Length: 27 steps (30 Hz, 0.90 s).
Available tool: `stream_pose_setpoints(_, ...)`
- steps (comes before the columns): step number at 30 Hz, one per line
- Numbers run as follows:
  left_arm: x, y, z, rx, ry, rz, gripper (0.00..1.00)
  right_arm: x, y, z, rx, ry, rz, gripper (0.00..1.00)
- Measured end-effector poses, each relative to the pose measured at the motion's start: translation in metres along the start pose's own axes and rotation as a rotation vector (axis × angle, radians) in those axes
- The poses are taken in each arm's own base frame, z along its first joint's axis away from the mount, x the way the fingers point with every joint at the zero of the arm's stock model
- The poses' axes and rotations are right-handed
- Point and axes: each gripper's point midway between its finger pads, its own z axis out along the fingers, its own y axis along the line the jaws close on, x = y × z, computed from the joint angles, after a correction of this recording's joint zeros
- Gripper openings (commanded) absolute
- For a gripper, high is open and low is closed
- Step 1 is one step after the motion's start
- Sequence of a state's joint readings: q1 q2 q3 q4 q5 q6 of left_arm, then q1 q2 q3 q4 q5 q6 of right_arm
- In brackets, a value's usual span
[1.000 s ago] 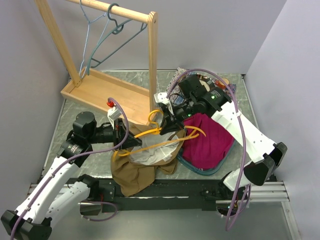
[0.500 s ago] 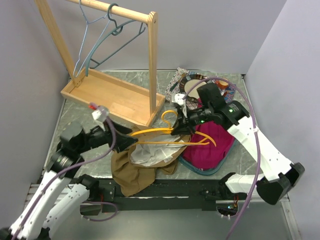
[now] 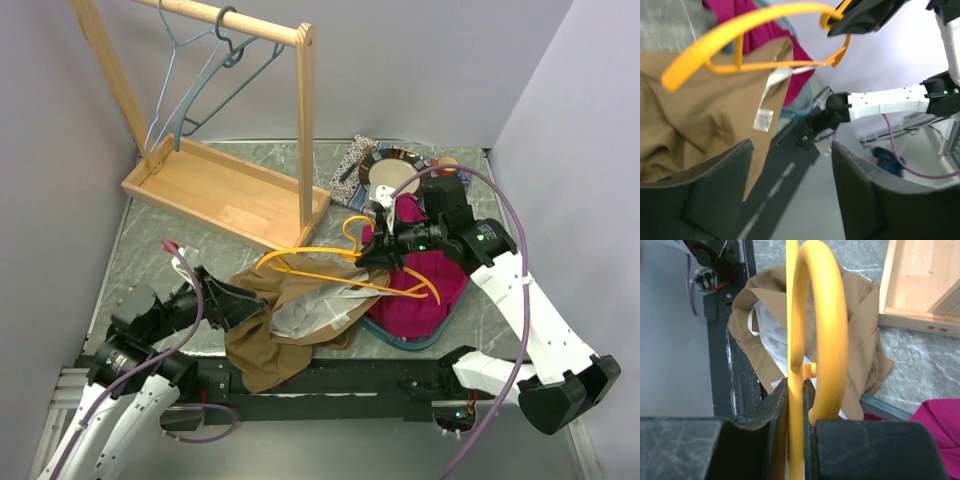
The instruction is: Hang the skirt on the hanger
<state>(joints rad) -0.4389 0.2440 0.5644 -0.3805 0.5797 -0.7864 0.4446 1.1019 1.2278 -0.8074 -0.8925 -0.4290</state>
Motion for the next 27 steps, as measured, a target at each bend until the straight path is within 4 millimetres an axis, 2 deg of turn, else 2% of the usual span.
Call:
stream_pose_setpoints(4, 0.012, 0.003, 0.002, 0.000, 0.047, -0.085, 0.62, 0.001, -0.002, 0.004, -0.015, 0.002, 0.031, 0.00)
stream_pose_setpoints(12, 0.015, -0.006, -0.001, 0.017, 0.092, -0.117, 0.63, 0.008, -0.010, 0.015, -0.028, 0.027, 0.095, 0.00)
stream_pose_setpoints(21, 0.011, -0.010, 0.012, 0.018, 0.135, -0.166, 0.67, 0.006, -0.017, 0.018, -0.022, 0.032, 0.110, 0.00)
stream_pose_setpoints(24, 0.019, -0.012, 0.019, 0.025, 0.182, -0.173, 0.67, 0.006, -0.019, 0.020, -0.021, 0.037, 0.116, 0.00)
stream_pose_setpoints(27, 0.038, -0.022, 0.031, 0.044, 0.260, -0.166, 0.68, 0.006, -0.023, 0.022, -0.015, 0.041, 0.118, 0.00)
